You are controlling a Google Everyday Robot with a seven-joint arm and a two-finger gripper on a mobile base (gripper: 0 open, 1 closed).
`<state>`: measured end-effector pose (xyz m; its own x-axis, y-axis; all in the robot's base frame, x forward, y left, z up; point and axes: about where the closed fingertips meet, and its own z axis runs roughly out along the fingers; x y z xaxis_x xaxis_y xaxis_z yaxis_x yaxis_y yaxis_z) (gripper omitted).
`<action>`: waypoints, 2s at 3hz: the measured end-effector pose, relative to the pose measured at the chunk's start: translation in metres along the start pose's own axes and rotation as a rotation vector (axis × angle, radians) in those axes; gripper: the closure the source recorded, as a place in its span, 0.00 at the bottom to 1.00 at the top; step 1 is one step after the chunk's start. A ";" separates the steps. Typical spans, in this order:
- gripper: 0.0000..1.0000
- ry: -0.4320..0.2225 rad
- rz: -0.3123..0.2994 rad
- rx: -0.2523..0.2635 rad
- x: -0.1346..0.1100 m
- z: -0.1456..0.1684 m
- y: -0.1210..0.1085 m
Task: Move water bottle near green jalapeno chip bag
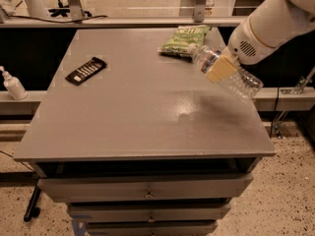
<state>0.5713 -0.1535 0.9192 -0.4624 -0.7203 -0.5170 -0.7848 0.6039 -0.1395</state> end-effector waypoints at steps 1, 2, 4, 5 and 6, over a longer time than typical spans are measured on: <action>1.00 -0.086 -0.090 0.087 -0.011 0.008 -0.037; 1.00 -0.158 -0.227 0.123 -0.036 0.019 -0.068; 1.00 -0.247 -0.449 0.072 -0.086 0.051 -0.075; 1.00 -0.268 -0.525 0.028 -0.104 0.072 -0.064; 0.82 -0.256 -0.600 -0.004 -0.113 0.089 -0.053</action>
Offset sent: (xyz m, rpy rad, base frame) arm 0.1261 -0.0056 0.0262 -0.0493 -0.4074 0.2851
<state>0.7018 -0.0733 0.9099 0.1685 -0.8278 -0.5352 -0.8779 0.1208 -0.4633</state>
